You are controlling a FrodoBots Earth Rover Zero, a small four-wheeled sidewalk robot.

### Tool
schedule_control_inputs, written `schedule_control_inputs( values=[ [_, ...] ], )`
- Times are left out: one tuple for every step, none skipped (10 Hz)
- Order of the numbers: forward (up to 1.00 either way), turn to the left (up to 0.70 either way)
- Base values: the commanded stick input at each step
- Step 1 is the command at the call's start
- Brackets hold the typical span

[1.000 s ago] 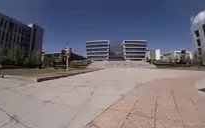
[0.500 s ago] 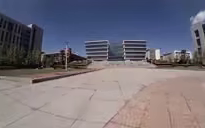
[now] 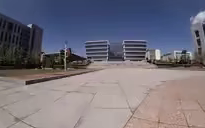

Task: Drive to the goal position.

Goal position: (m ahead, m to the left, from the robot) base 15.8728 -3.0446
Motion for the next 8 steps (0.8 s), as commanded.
schedule_control_inputs(
  values=[
    [0.7,0.01],
    [0.7,0.01],
    [0.7,0.01],
    [0.7,0.01],
    [0.7,0.01],
    [0.7,0.01],
    [0.7,0.01],
    [0.7,0.01]
  ],
)
